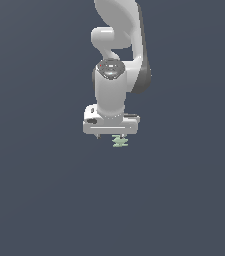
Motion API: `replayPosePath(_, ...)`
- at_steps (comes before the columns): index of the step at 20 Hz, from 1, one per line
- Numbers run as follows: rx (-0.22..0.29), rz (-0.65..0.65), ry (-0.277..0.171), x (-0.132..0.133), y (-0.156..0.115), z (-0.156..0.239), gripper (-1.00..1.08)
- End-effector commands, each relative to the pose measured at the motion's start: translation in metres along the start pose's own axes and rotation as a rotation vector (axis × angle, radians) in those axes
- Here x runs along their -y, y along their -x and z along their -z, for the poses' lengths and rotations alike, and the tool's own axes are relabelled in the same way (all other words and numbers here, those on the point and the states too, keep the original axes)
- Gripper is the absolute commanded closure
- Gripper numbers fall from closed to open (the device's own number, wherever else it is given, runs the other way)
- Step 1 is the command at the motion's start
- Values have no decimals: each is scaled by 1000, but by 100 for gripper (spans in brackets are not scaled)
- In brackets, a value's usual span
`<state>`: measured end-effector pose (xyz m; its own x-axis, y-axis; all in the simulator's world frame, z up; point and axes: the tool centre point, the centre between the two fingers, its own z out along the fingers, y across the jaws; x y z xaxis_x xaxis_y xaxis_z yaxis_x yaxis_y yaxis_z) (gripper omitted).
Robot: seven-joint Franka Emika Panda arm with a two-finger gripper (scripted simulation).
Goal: Pick up the object and move it to a goal position.
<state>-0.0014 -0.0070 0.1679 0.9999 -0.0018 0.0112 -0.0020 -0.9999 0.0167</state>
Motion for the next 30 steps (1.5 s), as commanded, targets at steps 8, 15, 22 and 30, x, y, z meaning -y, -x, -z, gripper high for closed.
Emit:
replayPosePath(8, 2, -82, -3, 4, 3, -5, -92)
replayPosePath(15, 5, -210, -7, 10, 9, -13, -92)
replayPosePath(22, 9, -389, -11, 18, 16, -23, -92)
replayPosePath(30, 13, -599, -14, 26, 26, -34, -92)
